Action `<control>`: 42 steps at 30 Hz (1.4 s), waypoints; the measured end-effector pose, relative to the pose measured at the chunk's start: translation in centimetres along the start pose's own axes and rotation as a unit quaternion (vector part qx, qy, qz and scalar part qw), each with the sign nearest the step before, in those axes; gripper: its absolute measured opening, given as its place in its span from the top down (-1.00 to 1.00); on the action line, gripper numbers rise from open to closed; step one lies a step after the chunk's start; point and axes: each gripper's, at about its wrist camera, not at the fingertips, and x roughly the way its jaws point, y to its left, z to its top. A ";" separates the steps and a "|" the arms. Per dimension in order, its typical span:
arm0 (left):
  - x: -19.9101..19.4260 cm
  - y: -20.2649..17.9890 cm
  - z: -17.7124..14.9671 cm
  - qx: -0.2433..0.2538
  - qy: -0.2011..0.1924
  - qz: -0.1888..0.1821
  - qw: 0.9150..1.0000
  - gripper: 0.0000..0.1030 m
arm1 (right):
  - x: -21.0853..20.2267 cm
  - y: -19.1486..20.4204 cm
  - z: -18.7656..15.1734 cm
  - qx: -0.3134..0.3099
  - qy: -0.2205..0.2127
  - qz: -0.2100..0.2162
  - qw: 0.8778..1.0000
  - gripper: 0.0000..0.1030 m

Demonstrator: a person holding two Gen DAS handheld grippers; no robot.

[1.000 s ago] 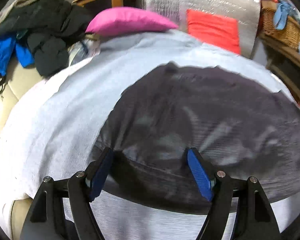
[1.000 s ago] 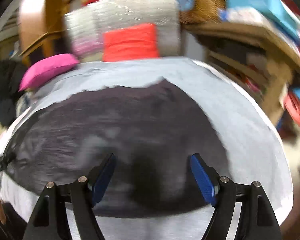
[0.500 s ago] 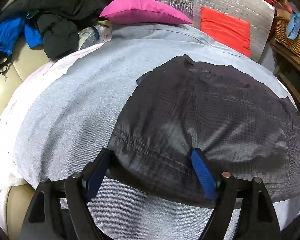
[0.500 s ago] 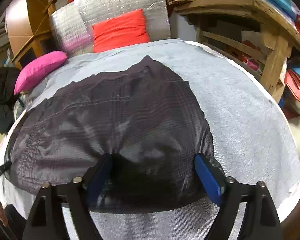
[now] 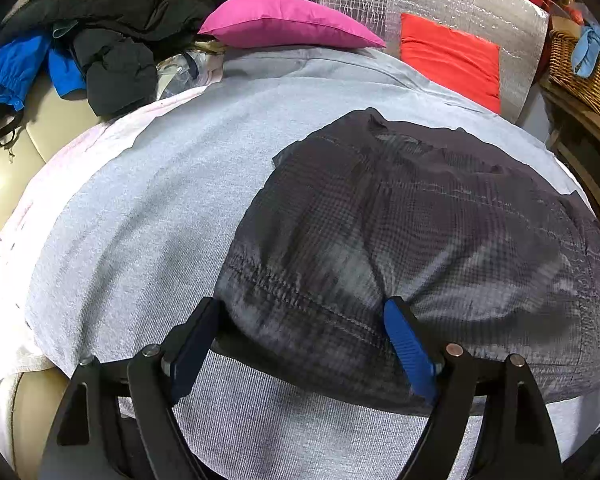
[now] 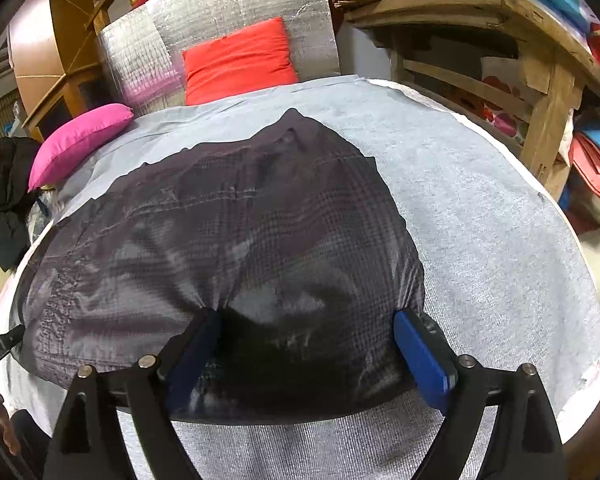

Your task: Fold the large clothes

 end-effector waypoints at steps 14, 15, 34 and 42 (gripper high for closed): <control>-4.6 -0.2 -0.3 0.005 -0.028 0.001 1.000 -0.65 | -7.9 2.2 -0.7 0.006 -0.081 0.019 0.997 -0.78; -5.1 -0.5 -0.3 0.007 -0.032 -0.001 0.999 -0.65 | -8.6 3.0 -1.0 -0.003 -0.080 0.027 0.996 -0.78; -9.1 -4.4 -1.7 0.043 -0.037 -0.032 0.998 -0.66 | -8.9 9.8 -4.5 -0.092 -0.053 0.066 0.992 -0.78; -9.7 -5.7 -1.8 0.064 -0.045 -0.033 0.996 -0.66 | -8.8 10.2 -4.6 -0.098 -0.056 0.066 0.991 -0.78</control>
